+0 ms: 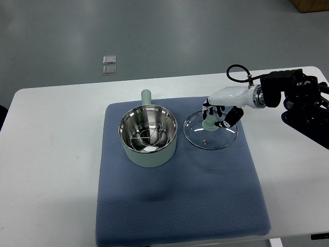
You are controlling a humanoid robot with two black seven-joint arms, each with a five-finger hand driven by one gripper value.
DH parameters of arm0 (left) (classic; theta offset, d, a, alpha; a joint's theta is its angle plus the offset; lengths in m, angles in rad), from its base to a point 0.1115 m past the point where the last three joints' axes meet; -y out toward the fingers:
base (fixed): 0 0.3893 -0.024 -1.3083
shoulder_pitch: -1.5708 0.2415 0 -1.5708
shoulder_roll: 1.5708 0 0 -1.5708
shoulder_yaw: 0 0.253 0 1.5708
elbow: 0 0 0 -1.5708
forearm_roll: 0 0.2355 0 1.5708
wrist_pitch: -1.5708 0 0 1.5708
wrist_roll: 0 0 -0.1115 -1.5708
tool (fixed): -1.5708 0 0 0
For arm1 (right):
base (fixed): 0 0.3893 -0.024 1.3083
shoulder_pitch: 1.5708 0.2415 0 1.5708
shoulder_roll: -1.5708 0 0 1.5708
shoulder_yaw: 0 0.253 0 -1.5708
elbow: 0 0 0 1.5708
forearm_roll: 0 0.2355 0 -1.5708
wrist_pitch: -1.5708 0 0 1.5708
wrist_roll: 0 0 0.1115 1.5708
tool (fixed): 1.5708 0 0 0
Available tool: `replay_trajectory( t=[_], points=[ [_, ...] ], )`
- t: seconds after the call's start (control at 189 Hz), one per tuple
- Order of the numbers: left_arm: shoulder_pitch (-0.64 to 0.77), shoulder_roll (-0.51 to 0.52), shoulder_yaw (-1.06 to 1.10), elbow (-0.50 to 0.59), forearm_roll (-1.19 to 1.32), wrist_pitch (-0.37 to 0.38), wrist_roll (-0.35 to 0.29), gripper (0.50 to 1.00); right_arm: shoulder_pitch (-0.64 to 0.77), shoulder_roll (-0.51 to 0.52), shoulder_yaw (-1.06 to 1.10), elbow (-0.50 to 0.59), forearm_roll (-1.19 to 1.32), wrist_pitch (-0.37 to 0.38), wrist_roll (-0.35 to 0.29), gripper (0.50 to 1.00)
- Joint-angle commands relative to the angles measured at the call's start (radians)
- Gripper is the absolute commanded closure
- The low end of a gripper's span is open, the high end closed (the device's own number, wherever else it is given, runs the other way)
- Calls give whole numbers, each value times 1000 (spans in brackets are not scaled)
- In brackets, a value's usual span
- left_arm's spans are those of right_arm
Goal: Open lid and place right of pot
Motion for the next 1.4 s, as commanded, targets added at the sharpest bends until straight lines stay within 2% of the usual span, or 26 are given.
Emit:
replay_trajectory(
  t=[0.0, 0.09, 0.095, 0.154, 0.191, 0.244, 0.249, 0.355, 0.44, 0.493, 0.498, 0.562, 0.806, 0.986, 0.991, 1.076, 1.129, 1.135, 1.161, 1.23, 1.278, 1.283, 1.294, 1.347, 1.394],
  points=[
    [0, 0, 0, 0, 0, 0, 0, 500, -15, 12, 0, 0, -4, -14, -1, 1000],
    [0, 0, 0, 0, 0, 0, 0, 500, -20, 15, 0, 0, -9, -20, -1, 993],
    [0, 0, 0, 0, 0, 0, 0, 500, -26, 15, 0, 0, -15, -25, -1, 977],
    [0, 0, 0, 0, 0, 0, 0, 500, -29, 15, 0, -2, -16, -26, -1, 957],
    [0, 0, 0, 0, 0, 0, 0, 500, -31, 17, 0, -2, -16, -28, -1, 926],
    [0, 0, 0, 0, 0, 0, 0, 500, -31, 17, 0, -2, -16, -28, -1, 926],
    [0, 0, 0, 0, 0, 0, -1, 500, -38, 17, 0, -2, -16, -28, -1, 890],
    [0, 0, 0, 0, 0, 0, 0, 500, -49, 18, 0, -2, -16, -26, -1, 752],
    [0, 0, 0, 0, 0, 0, 0, 500, -58, 17, 2, -2, -16, -26, -1, 673],
    [0, 0, 0, 0, 0, 0, 0, 500, -58, 17, 2, -2, -16, -26, -1, 673],
    [0, 0, 0, 0, 0, 0, -1, 500, -58, 17, 2, -2, -15, -26, -1, 640],
    [0, 0, 0, 0, 0, 0, 0, 500, -58, 13, 5, -2, -15, -26, 0, 609],
    [0, 0, 0, 0, 0, 0, 0, 500, -49, 3, 43, -3, 10, -29, 0, 605],
    [0, 0, 0, 0, 0, 0, 0, 500, -49, 4, 118, -20, 136, -31, -4, 605],
    [2, 0, 0, 0, 0, 0, 0, 500, -50, 7, 141, -32, 207, -45, -6, 607],
    [0, 0, 0, 0, 0, 0, 0, 500, -52, 13, 164, -64, 326, -112, -8, 607],
    [0, 0, 0, 0, 0, 0, 0, 500, -52, 13, 165, -65, 326, -112, -8, 607],
    [0, 0, 0, 0, 0, 0, 0, 500, -55, 21, 166, -90, 405, -170, -8, 607],
    [0, 0, 0, 0, 0, 0, 0, 500, -57, 27, 165, -112, 467, -216, -8, 607],
    [0, 0, 0, 0, 0, 0, -1, 500, -60, 44, 165, -160, 609, -296, -8, 607],
    [0, 0, 0, 0, 0, 0, -1, 500, -60, 44, 165, -160, 610, -296, -8, 607],
    [0, 0, 0, 0, 0, 0, 0, 500, -64, 58, 163, -196, 727, -349, -9, 607],
    [0, 0, 0, 0, 0, 0, 0, 500, -66, 61, 163, -204, 752, -361, -9, 607],
    [0, 0, 0, 0, 0, 0, 0, 500, -70, 69, 165, -233, 858, -399, -9, 607],
    [0, 0, 0, 0, 0, 0, 0, 500, -70, 69, 165, -233, 858, -399, -9, 607]
  ],
)
